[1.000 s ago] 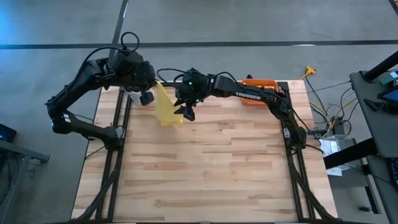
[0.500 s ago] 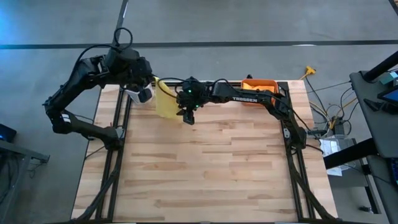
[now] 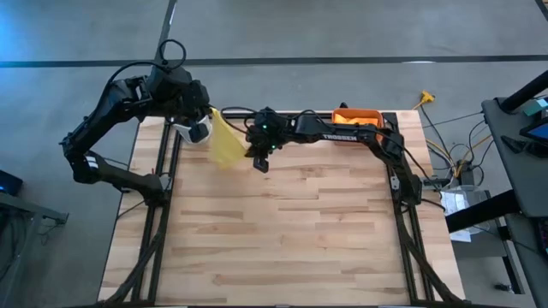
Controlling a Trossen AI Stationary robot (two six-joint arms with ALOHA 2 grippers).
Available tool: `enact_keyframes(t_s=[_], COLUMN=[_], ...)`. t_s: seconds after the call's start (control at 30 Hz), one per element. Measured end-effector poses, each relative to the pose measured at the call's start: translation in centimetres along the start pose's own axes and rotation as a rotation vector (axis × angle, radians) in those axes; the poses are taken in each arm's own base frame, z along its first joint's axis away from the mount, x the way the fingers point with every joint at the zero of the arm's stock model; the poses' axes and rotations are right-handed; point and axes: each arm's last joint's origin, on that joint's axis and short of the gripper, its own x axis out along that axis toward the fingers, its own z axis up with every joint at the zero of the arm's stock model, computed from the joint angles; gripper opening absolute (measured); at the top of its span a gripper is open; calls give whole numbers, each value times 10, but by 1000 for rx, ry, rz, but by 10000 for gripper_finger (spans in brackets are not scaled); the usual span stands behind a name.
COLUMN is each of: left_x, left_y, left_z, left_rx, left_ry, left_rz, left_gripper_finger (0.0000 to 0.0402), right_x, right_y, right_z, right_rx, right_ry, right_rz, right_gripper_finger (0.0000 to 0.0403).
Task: Roll microfiber towels into tight, uniform cylinder then place into a basket
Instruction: Fold the yellow towel
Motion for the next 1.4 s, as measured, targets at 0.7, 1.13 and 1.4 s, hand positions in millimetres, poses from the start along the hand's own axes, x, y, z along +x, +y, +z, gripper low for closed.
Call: enact_keyframes(t_s=[0.7, 1.13, 1.4], left_x=[0, 0, 3], left_y=[0, 2, 2], left_z=[1, 3, 2], left_rx=[3, -4, -5], left_ry=[-14, -30, -13], left_rz=[9, 27, 59], left_gripper_finger=[0, 0, 0], right_x=[0, -1, -46], right_y=[2, 1, 6], right_z=[-4, -12, 2], right_rx=[-10, 33, -69], right_ry=[15, 90, 115], right_rz=[16, -49, -291], right_gripper_finger=[57, 11, 9])
